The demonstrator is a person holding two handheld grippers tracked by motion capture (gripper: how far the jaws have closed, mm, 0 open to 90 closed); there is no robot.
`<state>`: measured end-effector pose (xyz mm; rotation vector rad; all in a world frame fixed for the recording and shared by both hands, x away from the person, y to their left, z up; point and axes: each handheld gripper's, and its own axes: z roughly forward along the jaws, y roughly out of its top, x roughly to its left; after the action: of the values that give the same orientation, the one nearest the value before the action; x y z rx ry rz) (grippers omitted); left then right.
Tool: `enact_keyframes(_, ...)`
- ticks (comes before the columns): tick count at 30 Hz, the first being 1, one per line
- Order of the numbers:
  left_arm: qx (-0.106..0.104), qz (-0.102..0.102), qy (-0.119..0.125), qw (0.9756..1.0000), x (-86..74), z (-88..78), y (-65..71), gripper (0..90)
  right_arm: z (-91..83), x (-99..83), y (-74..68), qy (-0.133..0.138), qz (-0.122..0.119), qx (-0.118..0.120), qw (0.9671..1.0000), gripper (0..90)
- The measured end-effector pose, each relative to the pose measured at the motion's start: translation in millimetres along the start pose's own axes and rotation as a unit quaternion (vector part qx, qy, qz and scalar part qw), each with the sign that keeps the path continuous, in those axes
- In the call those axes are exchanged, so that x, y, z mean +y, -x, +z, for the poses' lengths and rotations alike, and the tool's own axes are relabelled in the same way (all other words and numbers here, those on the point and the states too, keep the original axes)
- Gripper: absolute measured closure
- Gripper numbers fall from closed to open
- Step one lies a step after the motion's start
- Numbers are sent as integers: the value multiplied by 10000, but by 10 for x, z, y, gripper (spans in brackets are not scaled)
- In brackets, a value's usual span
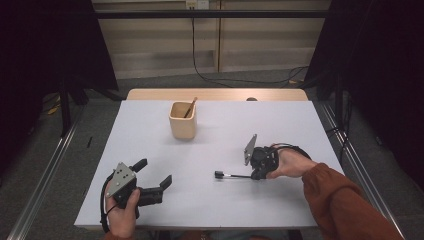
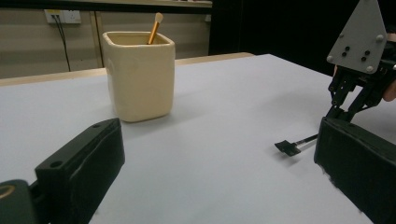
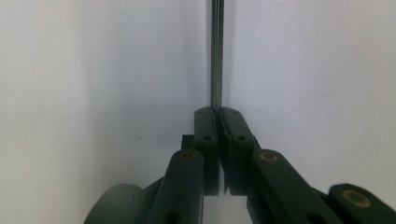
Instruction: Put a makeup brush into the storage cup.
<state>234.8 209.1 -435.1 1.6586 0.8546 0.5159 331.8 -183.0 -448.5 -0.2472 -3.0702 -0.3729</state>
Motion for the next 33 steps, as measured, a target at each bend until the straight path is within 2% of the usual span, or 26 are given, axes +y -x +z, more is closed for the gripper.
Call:
enact_keyframes(2, 3, -6, 3, 10000, -1, 2, 0, 17, -19, -48, -2, 110, 156, 17, 9998, 857)
enact_keyframes(6, 0, -8, -3, 10000, 0, 2, -4, 17, -62, -123, 8, 425, 386, -99, 9983, 856)
enact_keyframes(8, -4, 4, -22, 10000, -2, 3, -4, 17, -101, -154, 28, 639, 399, -120, 9971, 857)
enact_keyframes(10, -9, -13, -21, 10000, -3, 8, 3, 17, -140, -176, 23, 808, 520, -80, 9953, 856)
enact_keyframes(12, -3, -8, -27, 10000, -2, 6, 5, 17, -164, -193, -4, 931, 588, -146, 9938, 856)
enact_keyframes(13, 0, -9, -27, 10000, -3, 5, 6, 17, -167, -206, -14, 1052, 547, -158, 9928, 856)
enact_keyframes(16, -2, 1, -24, 10000, -4, 7, 0, 17, -162, -265, -55, 1273, 696, -236, 9891, 856)
enact_keyframes(21, -1, 8, -33, 10000, -3, 13, 3, 17, -172, -381, -58, 1702, 978, -228, 9803, 856)
enact_keyframes(24, -21, 29, -43, 10000, -2, 14, 9, 17, -199, -433, -55, 1985, 1158, -226, 9730, 856)
enact_keyframes(26, -41, 28, -49, 10000, 0, 16, 16, 18, -210, -460, -57, 2108, 1267, -325, 9687, 856)
enact_keyframes(27, -52, 19, -45, 10000, 0, 16, 17, 17, -210, -474, -61, 2145, 1371, -421, 9661, 856)
enact_keyframes(30, -38, 26, -42, 10000, -1, 15, 12, 17, -188, -538, -56, 2425, 1590, -546, 9555, 856)
enact_keyframes(33, -25, 24, -36, 10000, -1, 15, 10, 17, -186, -583, -61, 2614, 1699, -584, 9484, 856)
